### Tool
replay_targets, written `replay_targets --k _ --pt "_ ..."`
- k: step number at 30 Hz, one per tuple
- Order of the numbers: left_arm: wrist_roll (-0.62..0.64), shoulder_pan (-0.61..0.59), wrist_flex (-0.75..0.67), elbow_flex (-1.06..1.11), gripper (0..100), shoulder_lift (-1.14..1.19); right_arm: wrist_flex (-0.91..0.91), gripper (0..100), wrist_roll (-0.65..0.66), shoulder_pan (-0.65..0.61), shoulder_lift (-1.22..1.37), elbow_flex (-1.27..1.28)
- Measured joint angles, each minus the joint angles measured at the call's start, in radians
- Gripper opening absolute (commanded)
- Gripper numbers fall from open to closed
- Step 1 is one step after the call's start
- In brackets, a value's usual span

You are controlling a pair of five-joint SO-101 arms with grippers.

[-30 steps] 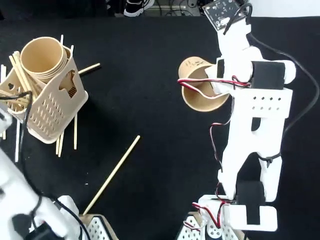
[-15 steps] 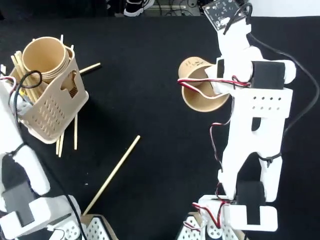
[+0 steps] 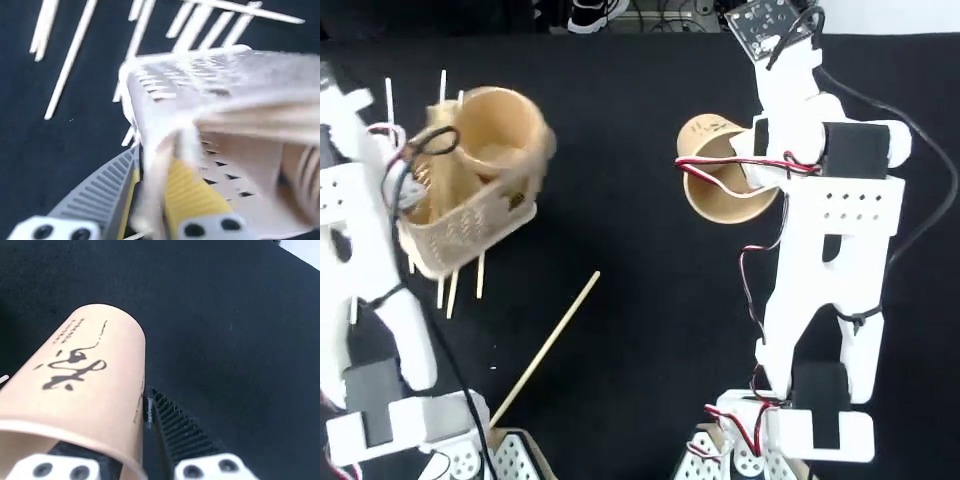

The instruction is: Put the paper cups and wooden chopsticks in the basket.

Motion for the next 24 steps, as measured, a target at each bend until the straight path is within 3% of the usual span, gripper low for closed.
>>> replay_targets --k 9,14,24 --pt "0.041 0.327 0.002 -0.135 3 0.009 0.000 1.1 0.000 0.051 0.000 0.000" --pt "0.077 0.338 0.002 -0.147 3 0.015 0.000 1.1 0.000 0.054 0.000 -0.025" --pt "0.087 0.339 -0.041 -0.069 11 0.114 0.083 1.1 -0.118 0.023 -0.017 -0.364"
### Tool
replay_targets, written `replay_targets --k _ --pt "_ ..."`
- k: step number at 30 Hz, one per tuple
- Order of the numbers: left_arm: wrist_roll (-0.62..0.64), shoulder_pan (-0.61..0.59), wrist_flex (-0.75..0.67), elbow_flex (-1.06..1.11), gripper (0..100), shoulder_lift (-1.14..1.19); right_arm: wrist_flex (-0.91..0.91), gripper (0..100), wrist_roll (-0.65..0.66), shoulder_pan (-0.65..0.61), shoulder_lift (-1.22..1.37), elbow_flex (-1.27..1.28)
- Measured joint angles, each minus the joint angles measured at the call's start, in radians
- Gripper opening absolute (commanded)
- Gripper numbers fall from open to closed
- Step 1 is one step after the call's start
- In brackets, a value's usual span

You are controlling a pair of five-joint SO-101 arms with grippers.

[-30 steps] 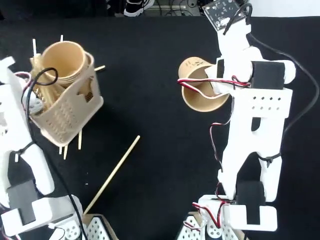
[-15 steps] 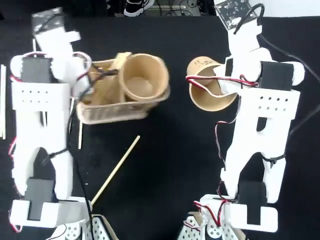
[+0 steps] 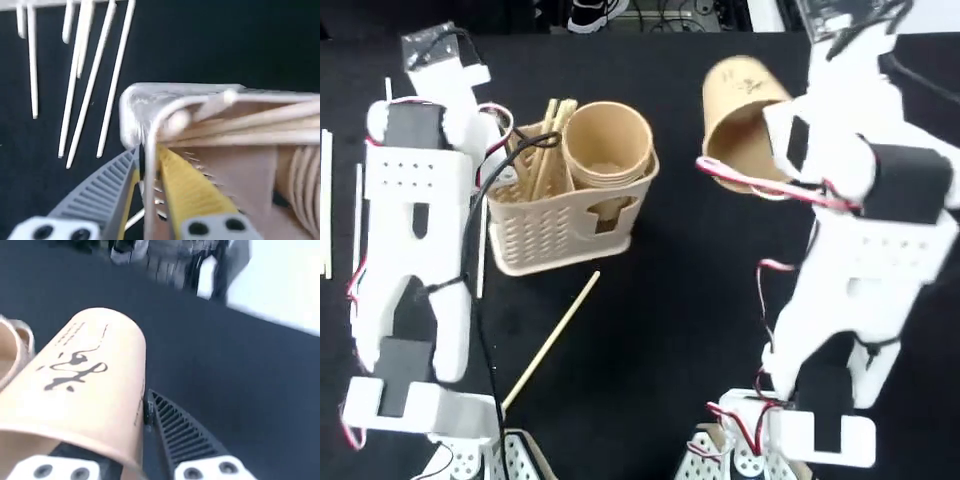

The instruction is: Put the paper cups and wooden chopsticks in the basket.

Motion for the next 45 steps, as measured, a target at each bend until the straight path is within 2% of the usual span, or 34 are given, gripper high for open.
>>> replay_targets --k 8,15,18,22,25,32,36,41,45 --pt "-0.135 0.003 -0.003 0.031 32 0.035 0.000 1.1 -0.069 -0.203 -0.009 0.020" --pt "-0.199 0.002 -0.003 0.054 32 0.037 0.000 1.1 -0.072 -0.244 -0.107 0.029" --pt "-0.204 0.003 -0.003 0.104 31 0.038 0.002 1.1 -0.072 -0.315 -0.180 0.063" --pt "-0.204 0.005 -0.003 0.120 24 0.038 0.002 1.1 -0.072 -0.428 -0.221 0.172" --pt "-0.204 0.005 -0.002 0.120 22 0.038 0.002 1.1 -0.072 -0.428 -0.222 0.230" --pt "-0.204 0.005 0.009 0.120 27 0.028 0.002 1.1 -0.038 -0.428 -0.261 0.373" --pt "-0.187 0.006 0.009 0.115 28 -0.063 0.002 1.1 -0.032 -0.428 -0.275 0.384" --pt "-0.086 0.005 -0.092 0.158 28 -0.216 0.002 1.1 -0.032 -0.430 -0.247 0.384" --pt "-0.061 0.005 -0.150 0.241 28 -0.364 -0.002 1.1 -0.032 -0.428 -0.187 0.350"
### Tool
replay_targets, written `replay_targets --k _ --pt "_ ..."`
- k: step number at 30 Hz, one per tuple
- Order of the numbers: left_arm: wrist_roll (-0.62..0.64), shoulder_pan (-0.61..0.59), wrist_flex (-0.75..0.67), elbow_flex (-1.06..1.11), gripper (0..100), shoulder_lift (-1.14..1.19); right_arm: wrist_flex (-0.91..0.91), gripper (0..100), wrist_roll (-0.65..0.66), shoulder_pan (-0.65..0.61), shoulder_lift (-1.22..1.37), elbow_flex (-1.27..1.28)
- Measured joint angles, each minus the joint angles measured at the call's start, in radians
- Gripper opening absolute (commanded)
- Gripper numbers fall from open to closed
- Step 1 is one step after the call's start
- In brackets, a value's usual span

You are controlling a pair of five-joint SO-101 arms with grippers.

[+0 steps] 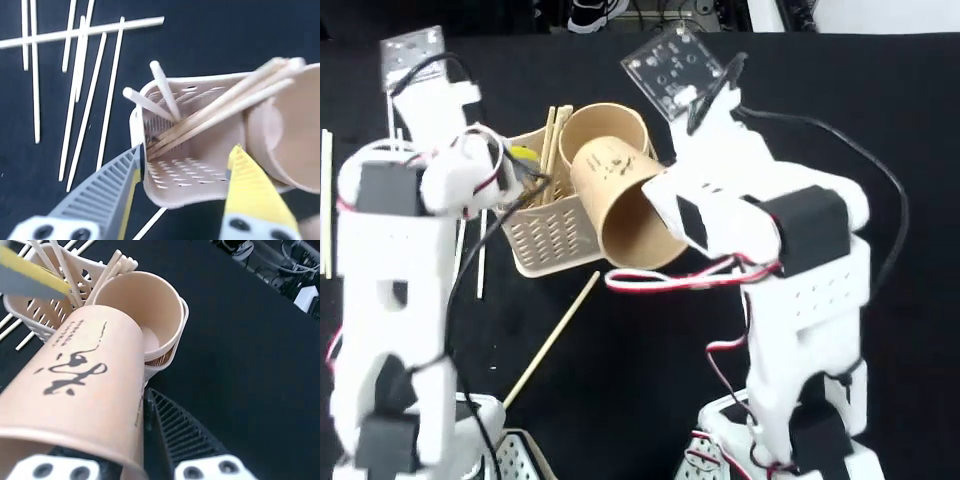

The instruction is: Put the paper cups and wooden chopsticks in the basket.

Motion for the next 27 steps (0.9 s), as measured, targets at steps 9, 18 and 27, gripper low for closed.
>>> replay_targets --k 9,18,27 --pt "0.049 0.000 -0.180 0.302 28 -0.414 0.002 1.1 0.000 0.000 0.135 -0.196" --pt "0.175 -0.141 -0.336 0.586 28 -0.801 0.002 1.1 0.046 0.092 0.354 -0.305" --pt "0.206 -0.147 -0.445 0.735 28 -0.970 0.002 1.2 0.051 0.089 0.431 -0.362"
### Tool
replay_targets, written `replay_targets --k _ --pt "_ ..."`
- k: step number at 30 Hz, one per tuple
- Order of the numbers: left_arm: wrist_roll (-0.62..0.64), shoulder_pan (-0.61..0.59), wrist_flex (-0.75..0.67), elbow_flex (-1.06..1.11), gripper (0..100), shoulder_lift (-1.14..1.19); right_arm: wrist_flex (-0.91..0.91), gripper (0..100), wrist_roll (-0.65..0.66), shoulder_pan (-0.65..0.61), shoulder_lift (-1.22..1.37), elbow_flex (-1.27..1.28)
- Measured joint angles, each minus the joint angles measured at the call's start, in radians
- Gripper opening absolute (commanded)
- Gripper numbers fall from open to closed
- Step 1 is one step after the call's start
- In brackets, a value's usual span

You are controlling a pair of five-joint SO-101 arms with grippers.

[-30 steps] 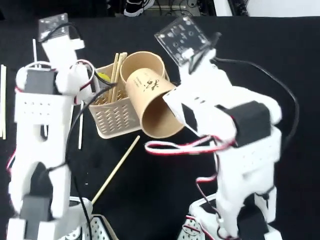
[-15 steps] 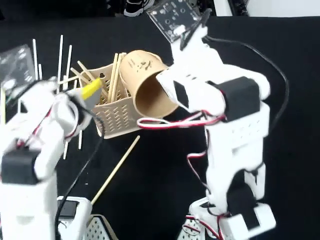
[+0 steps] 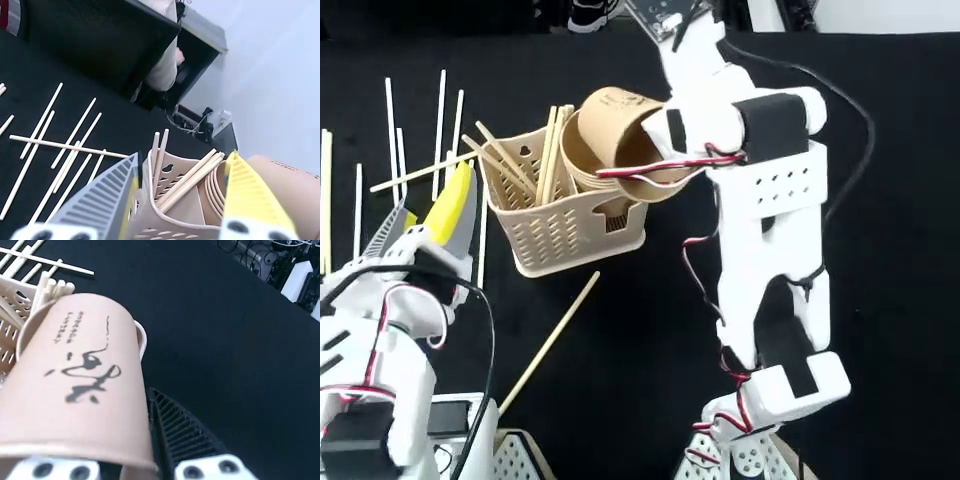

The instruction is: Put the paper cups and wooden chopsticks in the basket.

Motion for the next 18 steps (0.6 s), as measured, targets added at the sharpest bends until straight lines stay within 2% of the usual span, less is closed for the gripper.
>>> replay_targets --k 4,8,10,18 --pt "0.000 0.002 -0.002 0.006 28 -0.005 0.000 4.8 0.014 -0.031 0.017 -0.017" --pt "0.000 0.000 -0.002 0.009 28 -0.005 0.000 22.5 0.034 -0.037 0.031 -0.017" --pt "0.000 0.000 -0.002 0.011 28 -0.005 -0.002 26.9 0.046 -0.035 0.037 -0.017" --pt "0.000 0.000 -0.002 0.012 28 -0.005 -0.037 25.4 0.091 -0.097 0.037 -0.020"
